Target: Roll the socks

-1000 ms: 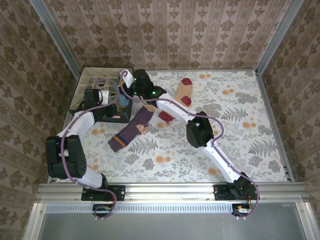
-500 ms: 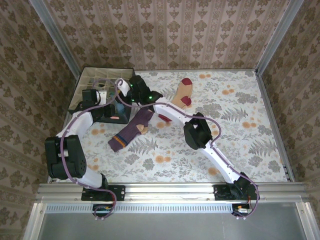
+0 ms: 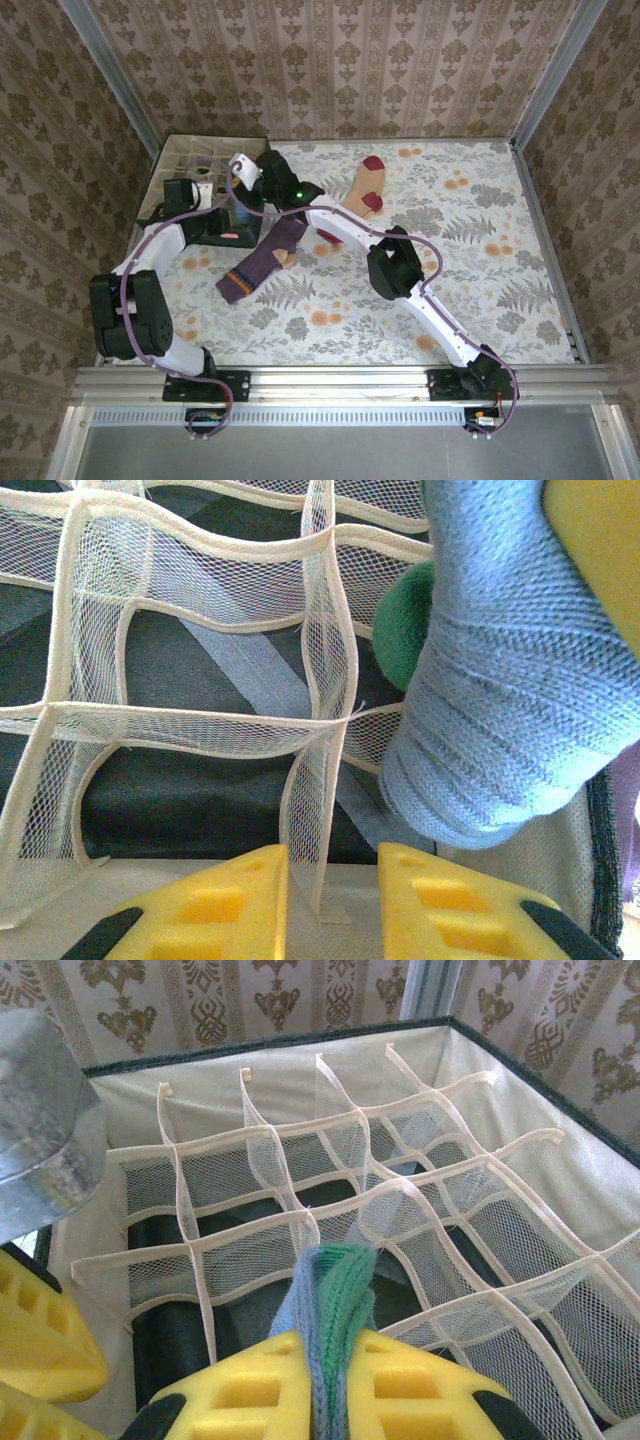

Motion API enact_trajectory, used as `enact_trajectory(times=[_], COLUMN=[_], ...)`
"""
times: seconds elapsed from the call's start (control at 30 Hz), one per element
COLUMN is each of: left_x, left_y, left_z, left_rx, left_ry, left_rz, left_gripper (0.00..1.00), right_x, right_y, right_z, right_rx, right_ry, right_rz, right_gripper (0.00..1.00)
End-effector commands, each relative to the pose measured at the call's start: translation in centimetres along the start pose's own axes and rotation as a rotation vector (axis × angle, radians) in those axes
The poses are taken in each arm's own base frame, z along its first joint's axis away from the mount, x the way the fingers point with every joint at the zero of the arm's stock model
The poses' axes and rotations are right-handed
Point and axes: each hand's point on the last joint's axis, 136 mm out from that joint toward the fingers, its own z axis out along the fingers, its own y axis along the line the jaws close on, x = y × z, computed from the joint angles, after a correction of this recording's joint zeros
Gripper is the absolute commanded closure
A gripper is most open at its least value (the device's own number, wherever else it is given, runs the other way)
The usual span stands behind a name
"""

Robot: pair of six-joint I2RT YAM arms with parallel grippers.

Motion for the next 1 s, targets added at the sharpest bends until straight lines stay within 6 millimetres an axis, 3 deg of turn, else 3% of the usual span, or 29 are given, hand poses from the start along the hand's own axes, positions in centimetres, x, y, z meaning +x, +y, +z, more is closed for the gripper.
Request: enact_trajectory(times=[0.0, 0.2, 0.33, 0.57, 0.67, 0.87, 0.97], left_x=[4.3, 4.1, 3.4, 2.8, 2.9, 3.2, 3.1], left_y=[0.9, 1.4, 1.8, 2.1, 2.2, 2.4, 2.5], left_z=[0.1, 0.2, -0.1, -0.2, 0.0, 0.4, 0.2], left_rx=[-0.029, -0.026, 0.0, 0.026, 0.03, 0.036, 0.038], left_ry=[0.146, 0.13, 0.083, 0.042, 0.042, 0.048, 0.04], left_rz=[-0.057, -0.106, -0.168, -0.227, -0.243, -0.268, -0.278], left_gripper=[0.72, 0.73, 0.75, 0.77, 0.78, 0.78, 0.79], right_x=[-1.7, -2.6, -2.6, 1.4, 2.4, 0.7, 2.4], right_y=[-0.6, 2.9, 4.1, 6.2, 6.6, 5.6, 6.5], right_z=[-0.3, -1.4, -2.3, -1.9, -1.8, -2.1, -1.4], right_rx=[0.014, -0.09, -0.123, -0.215, -0.229, -0.221, -0.273], right_ry=[-0.048, -0.073, -0.084, 0.002, 0.022, -0.021, 0.044], right_rz=[-0.014, -0.021, -0.017, -0.023, -0.026, -0.022, -0.025], right_gripper=[0.99, 0.99, 0.99, 0.99, 0.99, 0.98, 0.97])
